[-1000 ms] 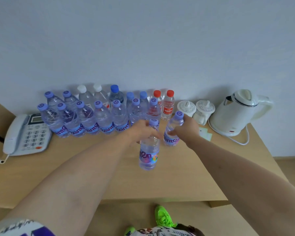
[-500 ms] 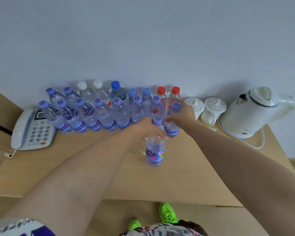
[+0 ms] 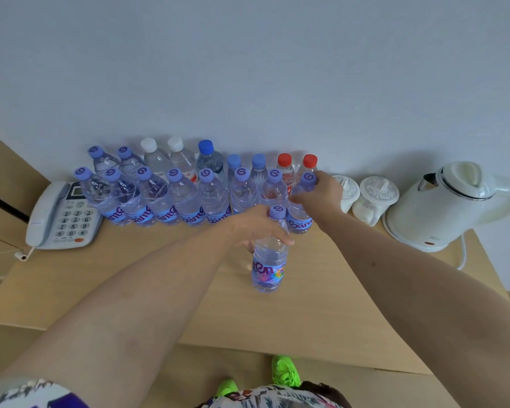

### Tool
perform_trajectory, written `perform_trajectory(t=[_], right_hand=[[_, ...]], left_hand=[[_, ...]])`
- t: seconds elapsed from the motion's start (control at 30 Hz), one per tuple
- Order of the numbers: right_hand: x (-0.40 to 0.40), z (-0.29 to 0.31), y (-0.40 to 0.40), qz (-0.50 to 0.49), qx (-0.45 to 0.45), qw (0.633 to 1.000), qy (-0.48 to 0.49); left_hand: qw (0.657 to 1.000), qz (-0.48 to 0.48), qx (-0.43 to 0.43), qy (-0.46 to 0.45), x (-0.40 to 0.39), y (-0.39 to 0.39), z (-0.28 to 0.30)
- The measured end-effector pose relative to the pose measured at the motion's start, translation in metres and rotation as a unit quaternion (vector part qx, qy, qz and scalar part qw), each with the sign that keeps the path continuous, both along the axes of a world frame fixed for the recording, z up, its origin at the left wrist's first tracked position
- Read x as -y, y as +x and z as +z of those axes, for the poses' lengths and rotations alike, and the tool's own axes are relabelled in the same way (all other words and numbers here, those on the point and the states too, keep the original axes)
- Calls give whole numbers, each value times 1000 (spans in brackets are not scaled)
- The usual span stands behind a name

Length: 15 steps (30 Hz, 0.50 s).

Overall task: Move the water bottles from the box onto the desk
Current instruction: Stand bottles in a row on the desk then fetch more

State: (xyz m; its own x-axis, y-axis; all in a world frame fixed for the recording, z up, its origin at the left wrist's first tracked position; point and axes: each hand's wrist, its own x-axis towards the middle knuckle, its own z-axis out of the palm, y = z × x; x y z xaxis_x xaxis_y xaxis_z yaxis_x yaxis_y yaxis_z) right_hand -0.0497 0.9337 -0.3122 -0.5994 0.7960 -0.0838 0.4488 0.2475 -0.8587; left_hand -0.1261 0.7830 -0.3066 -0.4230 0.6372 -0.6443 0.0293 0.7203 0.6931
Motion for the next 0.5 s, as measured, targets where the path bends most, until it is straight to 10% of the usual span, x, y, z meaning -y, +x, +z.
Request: perform_trajectory(t=[0.5], right_hand=[[12, 5, 1, -21, 91, 996, 3]], left_hand=[[999, 30, -23, 9, 24, -10, -4]])
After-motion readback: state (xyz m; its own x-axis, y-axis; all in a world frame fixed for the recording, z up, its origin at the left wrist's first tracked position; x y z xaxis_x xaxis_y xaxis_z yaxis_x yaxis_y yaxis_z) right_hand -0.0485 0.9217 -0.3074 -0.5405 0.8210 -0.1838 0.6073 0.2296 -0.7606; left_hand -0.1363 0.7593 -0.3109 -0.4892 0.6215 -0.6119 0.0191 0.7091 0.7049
